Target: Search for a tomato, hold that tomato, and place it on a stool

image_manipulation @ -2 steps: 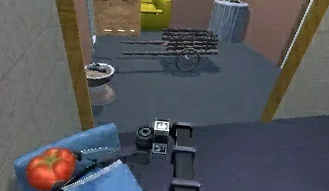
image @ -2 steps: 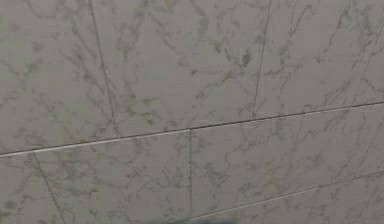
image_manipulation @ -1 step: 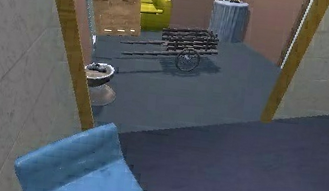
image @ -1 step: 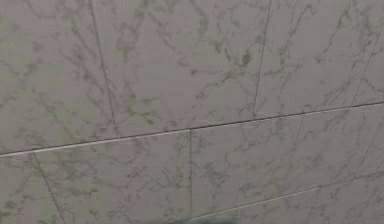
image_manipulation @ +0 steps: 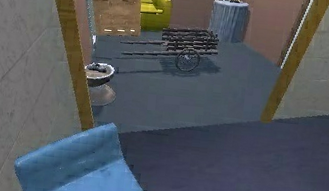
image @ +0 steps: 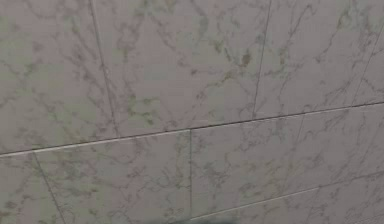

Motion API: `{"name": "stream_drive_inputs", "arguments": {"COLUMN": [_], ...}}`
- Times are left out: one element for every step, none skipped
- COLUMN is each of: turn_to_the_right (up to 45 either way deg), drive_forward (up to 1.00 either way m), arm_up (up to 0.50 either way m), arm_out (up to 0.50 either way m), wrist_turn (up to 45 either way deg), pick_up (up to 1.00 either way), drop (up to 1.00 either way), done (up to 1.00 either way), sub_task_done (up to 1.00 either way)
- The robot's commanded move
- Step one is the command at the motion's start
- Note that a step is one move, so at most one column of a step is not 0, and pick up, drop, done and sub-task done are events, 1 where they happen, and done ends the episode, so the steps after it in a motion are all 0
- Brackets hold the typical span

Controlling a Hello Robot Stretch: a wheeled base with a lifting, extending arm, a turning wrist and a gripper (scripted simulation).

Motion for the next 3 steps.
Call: {"name": "stream_drive_inputs", "arguments": {"turn_to_the_right": [0.0,0.0,0.0], "drive_forward": [0.0,0.0,0.0], "arm_up": [0.1,0.0,0.0], "arm_out": [0.0,-0.08,0.0], "wrist_turn": [0.0,0.0,0.0], "pick_up": [0.0,0.0,0.0], "drop": [0.0,0.0,0.0], "done": [0.0,0.0,1.0], "sub_task_done": [0.0,0.0,0.0]}}
